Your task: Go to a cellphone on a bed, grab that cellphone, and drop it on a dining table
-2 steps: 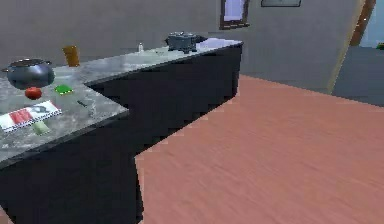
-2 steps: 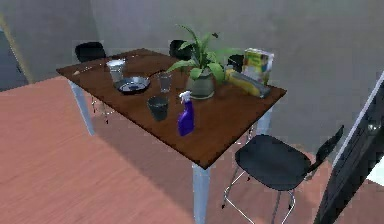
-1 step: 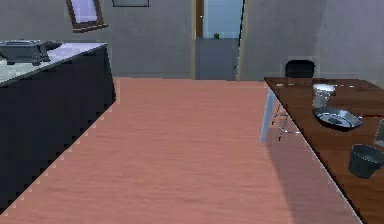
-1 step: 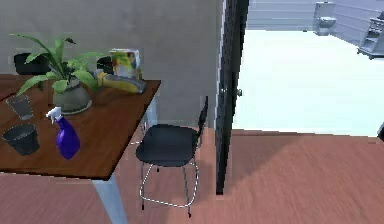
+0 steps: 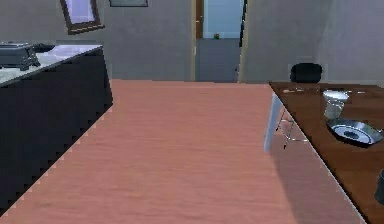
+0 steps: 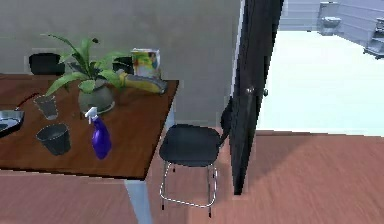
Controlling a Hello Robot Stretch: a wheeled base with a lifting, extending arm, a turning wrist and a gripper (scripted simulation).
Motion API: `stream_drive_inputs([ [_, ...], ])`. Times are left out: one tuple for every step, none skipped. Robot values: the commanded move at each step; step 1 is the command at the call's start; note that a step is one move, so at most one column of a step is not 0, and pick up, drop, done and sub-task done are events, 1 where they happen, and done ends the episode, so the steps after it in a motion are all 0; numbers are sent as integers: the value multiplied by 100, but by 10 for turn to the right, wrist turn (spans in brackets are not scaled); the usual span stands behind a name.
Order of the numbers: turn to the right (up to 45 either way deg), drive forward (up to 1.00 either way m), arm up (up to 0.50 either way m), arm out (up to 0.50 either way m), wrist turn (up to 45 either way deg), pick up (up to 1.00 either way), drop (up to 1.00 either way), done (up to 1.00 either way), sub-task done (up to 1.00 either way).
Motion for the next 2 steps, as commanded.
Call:
stream_drive_inputs([
  [60,0,0,0,0,0,0,0,0],
  [0,100,0,0,0,0,0,0,0],
])
